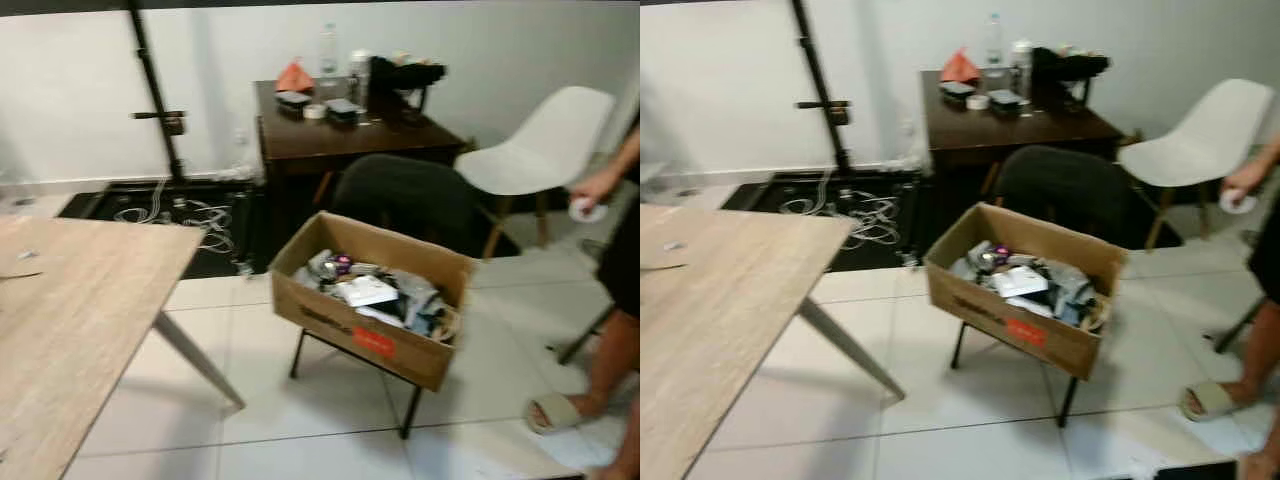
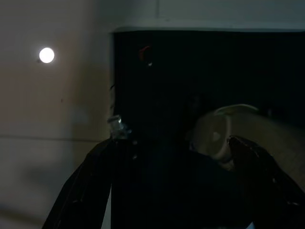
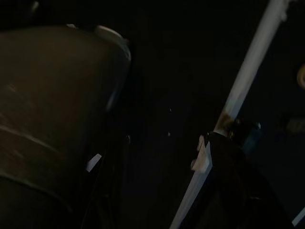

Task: Picking trash to rubbish bin

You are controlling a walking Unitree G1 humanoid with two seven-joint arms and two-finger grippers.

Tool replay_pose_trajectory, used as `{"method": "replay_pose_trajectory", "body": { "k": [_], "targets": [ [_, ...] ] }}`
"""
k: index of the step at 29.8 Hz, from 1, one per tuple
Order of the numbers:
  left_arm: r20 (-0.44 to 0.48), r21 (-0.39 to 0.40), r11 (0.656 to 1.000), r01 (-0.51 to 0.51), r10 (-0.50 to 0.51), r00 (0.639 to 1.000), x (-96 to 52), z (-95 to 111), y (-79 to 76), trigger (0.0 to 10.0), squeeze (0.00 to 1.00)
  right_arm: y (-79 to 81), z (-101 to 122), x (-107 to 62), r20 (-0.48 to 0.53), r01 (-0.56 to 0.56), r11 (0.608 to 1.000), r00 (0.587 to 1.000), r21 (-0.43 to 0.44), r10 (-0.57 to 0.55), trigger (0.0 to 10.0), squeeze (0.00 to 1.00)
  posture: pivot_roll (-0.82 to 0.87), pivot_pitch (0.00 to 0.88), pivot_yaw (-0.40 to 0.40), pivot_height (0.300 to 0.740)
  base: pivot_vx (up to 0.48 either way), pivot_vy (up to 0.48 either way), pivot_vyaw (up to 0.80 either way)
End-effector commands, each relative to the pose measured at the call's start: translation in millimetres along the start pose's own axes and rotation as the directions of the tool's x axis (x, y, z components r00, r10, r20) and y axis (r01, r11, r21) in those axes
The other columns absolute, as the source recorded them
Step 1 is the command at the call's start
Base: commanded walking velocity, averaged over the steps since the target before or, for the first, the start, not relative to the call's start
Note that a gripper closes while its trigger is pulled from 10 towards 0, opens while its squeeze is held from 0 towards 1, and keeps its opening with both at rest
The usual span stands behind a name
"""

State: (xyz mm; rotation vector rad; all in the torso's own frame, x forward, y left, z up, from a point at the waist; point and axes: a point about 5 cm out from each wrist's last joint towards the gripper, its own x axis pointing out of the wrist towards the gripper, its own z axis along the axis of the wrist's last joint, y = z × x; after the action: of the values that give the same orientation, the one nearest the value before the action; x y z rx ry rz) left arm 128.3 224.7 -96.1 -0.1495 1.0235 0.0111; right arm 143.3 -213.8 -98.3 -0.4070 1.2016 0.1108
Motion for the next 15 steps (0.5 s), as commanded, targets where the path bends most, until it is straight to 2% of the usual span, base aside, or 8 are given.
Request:
{"method": "replay_pose_trajectory", "body": {
  "k": [1,15],
  "targets": [
    [-0.034,-0.001,1.0,-0.005,0.005,0.999,-0.8,-8,-1.1,10.0,0.0,-0.7,-5,-0.2,-0.016,0.002,1.0,1.0,-0.001,-0.002,10.0,0.0,-0.05,0.09,0.039,0.74,0.0,0.0,0.79],
    [-0.06,0.03,1.0,0.009,-0.007,0.998,-0.1,-11,-4.9,10.0,0.0,-6.3,-17,-1.2,-0.058,0.031,0.999,0.998,-0.015,-0.031,10.0,0.0,-0.06,0.088,0.041,0.74,0.0,0.0,0.79]
  ]
}}
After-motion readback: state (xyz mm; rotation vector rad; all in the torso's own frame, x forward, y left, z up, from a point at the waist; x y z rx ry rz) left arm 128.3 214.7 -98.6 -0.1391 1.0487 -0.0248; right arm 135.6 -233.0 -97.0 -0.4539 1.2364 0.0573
